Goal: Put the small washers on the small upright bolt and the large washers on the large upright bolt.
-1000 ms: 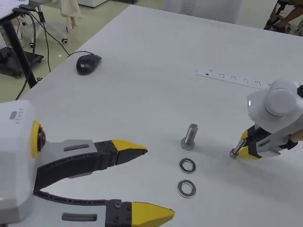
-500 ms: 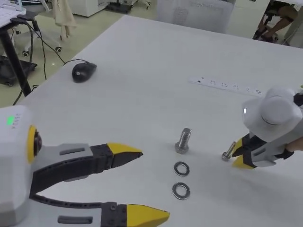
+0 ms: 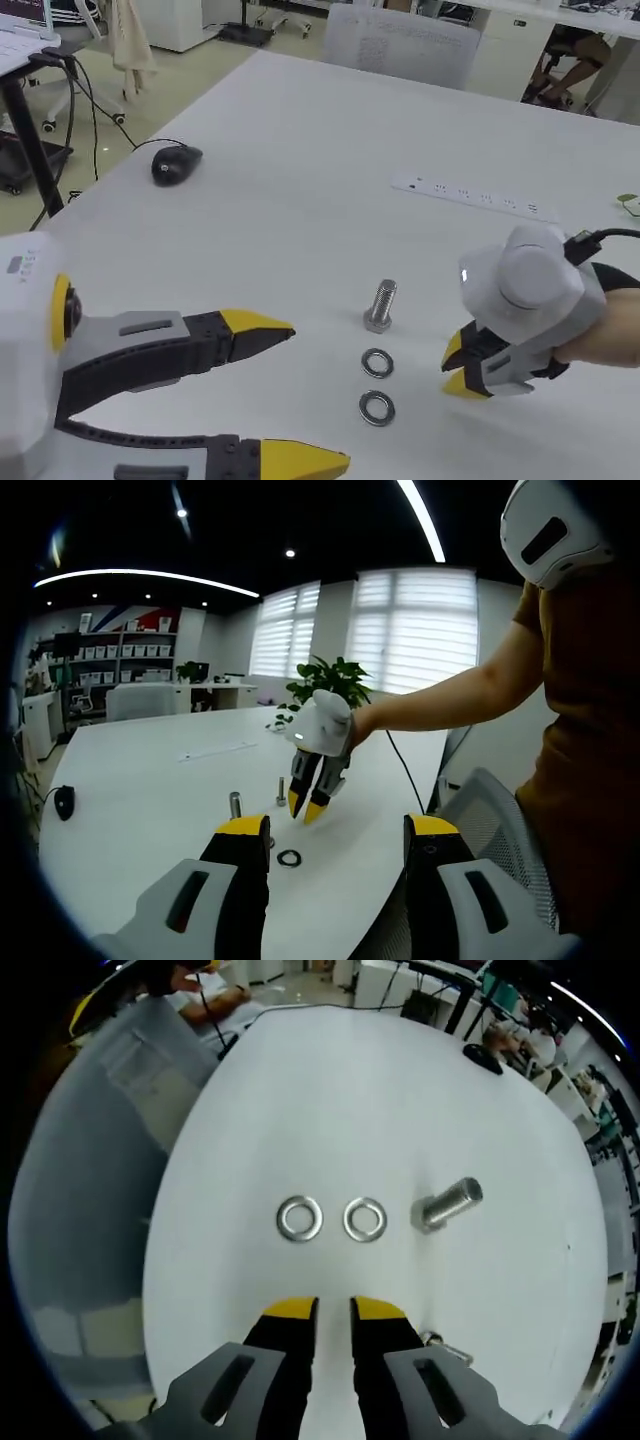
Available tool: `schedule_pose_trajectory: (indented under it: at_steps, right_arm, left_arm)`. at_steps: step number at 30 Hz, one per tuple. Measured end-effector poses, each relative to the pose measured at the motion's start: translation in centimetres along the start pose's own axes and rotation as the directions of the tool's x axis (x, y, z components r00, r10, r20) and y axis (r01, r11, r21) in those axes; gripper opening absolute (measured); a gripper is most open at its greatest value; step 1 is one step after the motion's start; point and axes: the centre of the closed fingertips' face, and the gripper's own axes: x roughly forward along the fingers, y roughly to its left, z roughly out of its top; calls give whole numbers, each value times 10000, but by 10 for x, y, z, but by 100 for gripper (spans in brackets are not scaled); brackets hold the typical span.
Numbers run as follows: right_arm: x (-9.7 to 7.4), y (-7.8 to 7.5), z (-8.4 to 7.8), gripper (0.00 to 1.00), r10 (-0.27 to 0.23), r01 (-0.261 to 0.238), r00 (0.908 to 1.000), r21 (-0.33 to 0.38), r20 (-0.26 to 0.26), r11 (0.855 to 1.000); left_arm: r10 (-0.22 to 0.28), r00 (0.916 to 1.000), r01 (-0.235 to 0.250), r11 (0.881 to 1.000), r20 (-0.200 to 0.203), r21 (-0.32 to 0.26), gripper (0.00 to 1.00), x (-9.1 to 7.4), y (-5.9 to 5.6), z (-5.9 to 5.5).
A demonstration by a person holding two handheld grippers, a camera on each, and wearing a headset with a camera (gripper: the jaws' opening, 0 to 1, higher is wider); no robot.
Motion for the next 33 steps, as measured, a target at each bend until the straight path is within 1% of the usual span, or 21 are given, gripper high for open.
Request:
schedule_pose_trajectory:
  at_steps: [3,6,8,9,12,14,17,18,22,23,24,26,27,31,33]
  right_arm:
    - [5,8,10,14,222,-219,9997,-174,127,9996]
    - [12,16,21,17,419,-409,9988,-402,261,9984]
    - [18,20,26,18,536,-521,9982,-560,253,9971]
    - [21,22,27,19,598,-583,9979,-597,239,9965]
    - [25,21,32,25,580,-561,9980,-731,234,9957]
    - [27,20,36,26,635,-613,9976,-728,284,9955]
    - [31,21,38,27,721,-698,9970,-754,283,9947]
    - [33,22,39,28,816,-796,9964,-785,229,9937]
    - [39,25,39,32,903,-896,9959,-999,22,9910]
    - [39,25,39,32,922,-913,9957,-1072,31,9900]
    - [39,25,42,32,998,-977,9948,-936,186,9908]
    - [40,25,44,32,1063,-1042,9942,-980,157,9897]
    - [41,27,44,31,1202,-1184,9926,-947,140,9884]
    - [41,27,44,31,1243,-1218,9922,-1171,139,9856]
    - [41,27,44,31,1295,-1259,9914,-1247,210,9842]
  left_arm:
    - [47,10000,-47,10000,39,14,53,-1,0,0]
    - [82,9999,-82,10000,118,28,53,-2,-1,1]
    - [105,9998,-105,9999,173,32,53,-3,-1,3]
    - [114,9998,-115,9999,190,44,53,-3,-1,3]
    - [153,9996,-154,9999,244,49,53,-4,-1,4]
    - [180,9995,-182,9998,255,47,53,-5,-1,4]
    - [210,9994,-212,9997,258,72,53,-5,-1,4]
    - [222,9994,-224,9997,273,90,53,-5,-1,5]
    - [234,9993,-236,9997,279,67,53,-5,0,4]
    - [243,9995,-244,9997,216,54,53,-4,0,3]
    - [236,9995,-237,9997,194,51,53,-4,0,2]
    - [245,9996,-246,9997,171,67,53,-4,1,2]
    - [269,9995,-270,9996,165,69,53,-3,2,1]
    - [348,9993,-349,9994,155,69,53,-3,4,2]
    - [359,9991,-360,9993,227,61,53,-3,5,3]
